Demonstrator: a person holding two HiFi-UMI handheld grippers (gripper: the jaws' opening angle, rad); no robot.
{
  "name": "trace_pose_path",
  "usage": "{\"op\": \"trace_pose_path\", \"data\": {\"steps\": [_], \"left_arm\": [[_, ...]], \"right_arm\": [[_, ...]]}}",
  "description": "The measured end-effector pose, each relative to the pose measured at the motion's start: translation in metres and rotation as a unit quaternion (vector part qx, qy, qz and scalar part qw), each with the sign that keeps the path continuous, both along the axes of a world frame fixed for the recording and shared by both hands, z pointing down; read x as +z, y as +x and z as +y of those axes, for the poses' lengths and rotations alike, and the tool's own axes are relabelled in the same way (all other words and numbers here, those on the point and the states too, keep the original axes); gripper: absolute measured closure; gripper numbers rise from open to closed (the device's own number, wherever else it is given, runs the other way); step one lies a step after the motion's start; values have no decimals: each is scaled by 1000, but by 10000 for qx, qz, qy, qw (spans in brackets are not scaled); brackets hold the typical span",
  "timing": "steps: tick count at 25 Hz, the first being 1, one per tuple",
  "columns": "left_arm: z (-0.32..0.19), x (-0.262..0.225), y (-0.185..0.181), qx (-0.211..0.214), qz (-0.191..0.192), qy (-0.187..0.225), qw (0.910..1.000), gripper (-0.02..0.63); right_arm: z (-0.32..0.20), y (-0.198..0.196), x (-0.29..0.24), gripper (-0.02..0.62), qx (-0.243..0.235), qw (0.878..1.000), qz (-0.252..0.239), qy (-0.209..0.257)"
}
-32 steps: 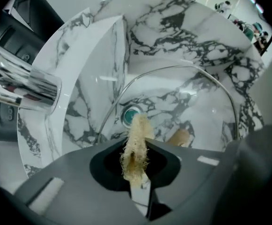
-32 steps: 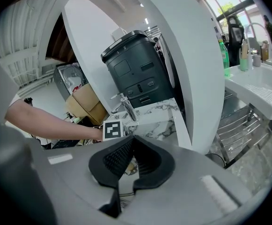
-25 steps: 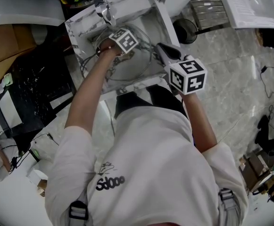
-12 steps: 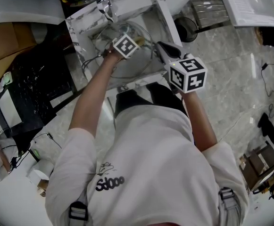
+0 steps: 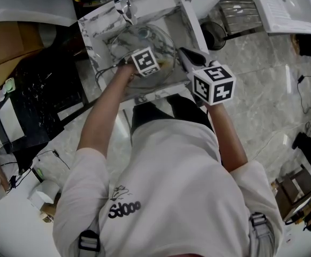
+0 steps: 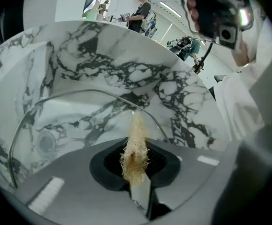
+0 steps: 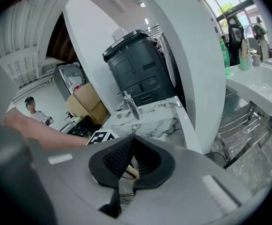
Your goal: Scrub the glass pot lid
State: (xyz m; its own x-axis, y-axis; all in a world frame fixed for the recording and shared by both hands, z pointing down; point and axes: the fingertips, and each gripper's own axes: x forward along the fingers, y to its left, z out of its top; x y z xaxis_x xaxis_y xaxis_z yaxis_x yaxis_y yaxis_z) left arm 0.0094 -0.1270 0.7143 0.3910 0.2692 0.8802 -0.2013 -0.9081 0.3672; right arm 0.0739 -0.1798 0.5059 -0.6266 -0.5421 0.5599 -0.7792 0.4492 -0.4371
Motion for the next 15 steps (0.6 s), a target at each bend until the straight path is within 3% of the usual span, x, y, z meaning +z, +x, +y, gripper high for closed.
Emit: {"op": "trace_pose_path", "data": {"steps": [5, 12, 15], "left_arm": [[28, 2, -27, 399, -520, -666, 9956, 560], [37, 8, -65, 1061, -1184, -633, 9853, 558], [30, 9, -84, 1351, -1463, -416, 9791, 558]], "right_arm": [[-2, -5, 1, 592, -59, 10000, -33, -4], [-5, -12, 3, 592, -183, 9998, -56, -32], [-7, -15, 2, 592, -237, 9997, -53, -12]]}}
